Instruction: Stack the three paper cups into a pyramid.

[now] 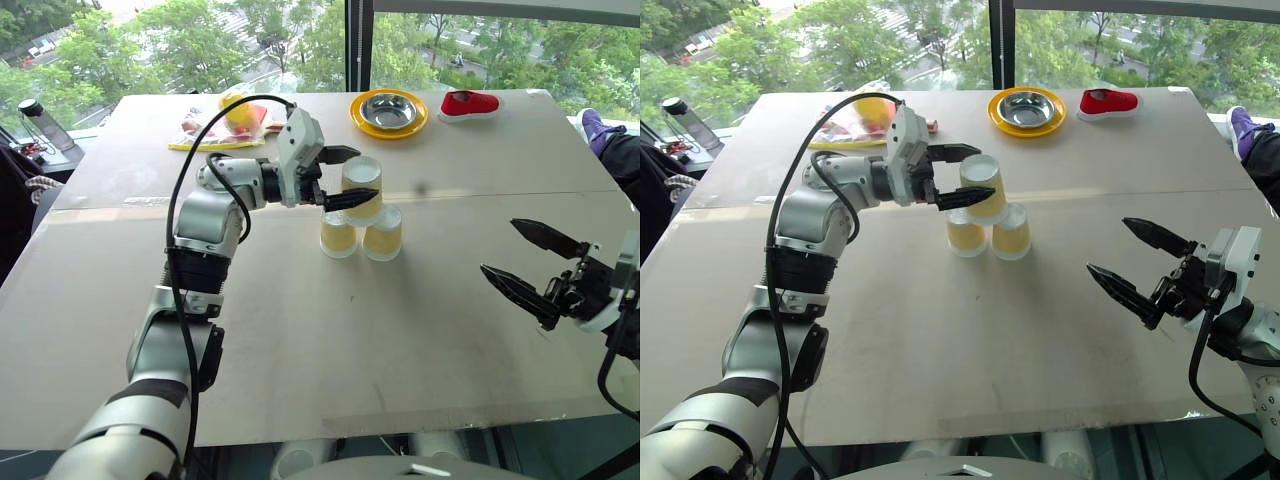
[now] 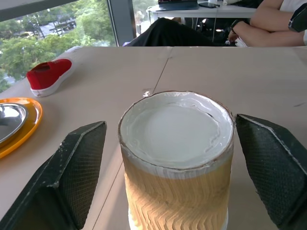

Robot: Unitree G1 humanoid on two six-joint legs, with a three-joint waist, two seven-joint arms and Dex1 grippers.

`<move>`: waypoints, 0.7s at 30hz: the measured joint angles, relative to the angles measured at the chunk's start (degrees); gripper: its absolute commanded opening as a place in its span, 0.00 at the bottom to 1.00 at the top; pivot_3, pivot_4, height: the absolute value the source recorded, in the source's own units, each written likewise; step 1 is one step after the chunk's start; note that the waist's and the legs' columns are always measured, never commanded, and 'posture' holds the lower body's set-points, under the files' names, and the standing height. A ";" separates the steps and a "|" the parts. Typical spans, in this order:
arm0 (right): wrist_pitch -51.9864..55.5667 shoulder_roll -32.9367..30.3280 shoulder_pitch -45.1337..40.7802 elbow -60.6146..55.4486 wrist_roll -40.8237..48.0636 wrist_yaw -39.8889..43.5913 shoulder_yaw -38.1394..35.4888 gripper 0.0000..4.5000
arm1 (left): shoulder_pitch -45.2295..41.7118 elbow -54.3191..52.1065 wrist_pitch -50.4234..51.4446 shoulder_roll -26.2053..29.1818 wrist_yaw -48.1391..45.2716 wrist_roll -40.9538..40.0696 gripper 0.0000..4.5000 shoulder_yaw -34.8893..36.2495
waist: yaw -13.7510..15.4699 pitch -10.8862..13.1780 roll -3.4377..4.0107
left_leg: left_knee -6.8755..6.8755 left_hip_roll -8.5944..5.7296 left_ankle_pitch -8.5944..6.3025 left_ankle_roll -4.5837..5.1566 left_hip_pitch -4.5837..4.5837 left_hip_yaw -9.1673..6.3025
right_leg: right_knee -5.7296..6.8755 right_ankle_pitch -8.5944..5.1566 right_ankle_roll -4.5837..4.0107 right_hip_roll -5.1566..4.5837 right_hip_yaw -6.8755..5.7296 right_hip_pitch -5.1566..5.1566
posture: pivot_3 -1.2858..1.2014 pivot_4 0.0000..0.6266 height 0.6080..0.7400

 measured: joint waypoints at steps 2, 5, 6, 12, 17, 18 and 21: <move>0.05 0.00 -0.04 -0.04 0.00 -0.29 0.00 1.00 | 0.08 -0.19 0.38 -0.56 -0.07 -1.11 0.99 0.57 | 0.00 0.00 0.00 | 0.00 0.00 0.00 0.00 0.00 0.00 | 0.01 0.00 0.00 0.00 -0.01 0.00 | 0.52 0.24 1.00; 0.14 -0.01 -0.35 -0.05 0.00 -0.48 0.10 1.00 | 0.50 -1.92 1.84 -1.15 -0.28 -2.98 0.99 1.85 | -0.03 0.00 0.00 | 0.01 0.00 0.00 0.00 0.00 0.00 | 0.01 0.00 0.00 0.00 -0.01 0.00 | 0.52 0.24 1.00; 0.16 -0.01 -0.57 -0.05 0.00 -0.55 0.18 1.00 | 0.50 -2.34 2.14 -1.23 -0.33 -3.56 0.99 2.18 | -0.03 0.00 0.00 | 0.02 0.00 0.00 0.00 0.00 0.00 | 0.01 0.00 0.00 0.00 0.00 0.00 | 0.52 0.24 1.00; 0.76 -0.05 -1.67 -0.04 0.00 -0.83 1.25 1.00 | 0.45 -3.94 3.13 -2.18 0.85 -6.22 0.99 4.62 | -0.02 0.00 0.00 | 0.05 0.00 0.00 0.00 0.00 -0.01 | 0.04 0.00 0.00 0.00 -0.02 0.00 | 0.52 0.24 1.00; 0.73 -0.04 -1.75 0.01 -0.22 -0.37 1.65 1.00 | 0.34 -8.95 5.74 0.25 2.39 -8.53 0.99 6.91 | -0.22 0.01 -0.01 | 0.04 0.00 0.00 0.00 0.00 -0.01 | 0.03 0.00 0.00 0.00 0.02 -0.01 | 0.52 0.24 1.00; 0.66 0.04 -1.35 0.04 -0.46 -0.24 1.73 1.00 | 0.93 -11.76 7.13 2.07 2.84 -9.09 0.99 7.40 | -0.38 0.00 -0.01 | 0.01 0.00 0.00 0.00 0.00 0.00 | 0.03 0.00 0.00 0.00 0.07 -0.01 | 0.52 0.24 1.00; -0.57 0.72 1.24 0.70 -1.76 0.53 1.88 1.00 | 7.29 -23.00 14.87 8.26 5.27 -14.97 0.99 13.19 | -1.17 0.00 0.01 | -0.05 0.00 0.00 0.00 0.07 -0.05 | 0.02 0.00 0.00 0.04 0.17 -0.02 | 0.52 0.24 1.00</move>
